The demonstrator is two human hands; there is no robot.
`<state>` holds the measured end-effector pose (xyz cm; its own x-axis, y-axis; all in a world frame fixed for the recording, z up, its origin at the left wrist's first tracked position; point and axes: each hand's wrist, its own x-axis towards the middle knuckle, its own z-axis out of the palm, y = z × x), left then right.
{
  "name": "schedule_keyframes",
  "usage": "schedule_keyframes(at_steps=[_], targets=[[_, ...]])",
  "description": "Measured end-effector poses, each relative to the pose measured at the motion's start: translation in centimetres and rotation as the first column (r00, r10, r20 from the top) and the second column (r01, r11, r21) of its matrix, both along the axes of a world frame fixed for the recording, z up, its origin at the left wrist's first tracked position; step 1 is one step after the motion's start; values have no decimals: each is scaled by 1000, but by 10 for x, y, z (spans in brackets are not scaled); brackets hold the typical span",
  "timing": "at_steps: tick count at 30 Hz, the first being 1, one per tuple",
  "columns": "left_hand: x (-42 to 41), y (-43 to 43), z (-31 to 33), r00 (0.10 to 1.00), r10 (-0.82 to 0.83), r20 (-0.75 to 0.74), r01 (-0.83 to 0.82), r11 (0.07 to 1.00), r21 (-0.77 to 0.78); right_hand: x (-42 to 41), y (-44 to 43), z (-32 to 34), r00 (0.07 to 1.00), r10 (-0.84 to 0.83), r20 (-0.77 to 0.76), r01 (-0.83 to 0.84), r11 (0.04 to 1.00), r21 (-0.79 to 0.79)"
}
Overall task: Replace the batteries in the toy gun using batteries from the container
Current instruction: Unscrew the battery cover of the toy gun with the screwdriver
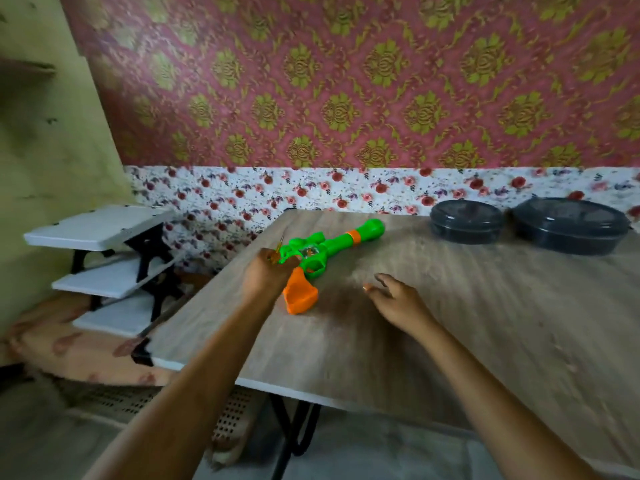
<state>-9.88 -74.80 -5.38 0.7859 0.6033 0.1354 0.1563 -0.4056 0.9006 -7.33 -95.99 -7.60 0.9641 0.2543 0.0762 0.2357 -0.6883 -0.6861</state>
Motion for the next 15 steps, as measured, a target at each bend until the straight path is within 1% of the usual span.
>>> schedule_keyframes(at_steps=[2,3,5,6,8,11,15], targets=[[16,14,-6,990,14,-139,-8,999,44,12,16,-4,999,-10,-30,12,998,61],[25,20,-9,983,3,-184,7,999,54,16,22,-7,1000,-18,-20,19,997,68],[41,24,-15,971,-39,-235,43,999,11,22,29,-14,999,-13,37,12,1000,26],[46,23,-17,966,-59,-252,60,998,-3,23,30,-17,998,-3,66,3,1000,-5],[55,22,-22,956,-80,-282,95,995,38,27,30,-23,996,10,93,-7,1000,-28],[61,21,-26,951,-87,-295,118,989,88,34,28,-28,996,16,91,-19,1000,23],[55,14,-25,961,-57,-272,91,989,113,36,26,-26,995,1,98,-10,995,95]])
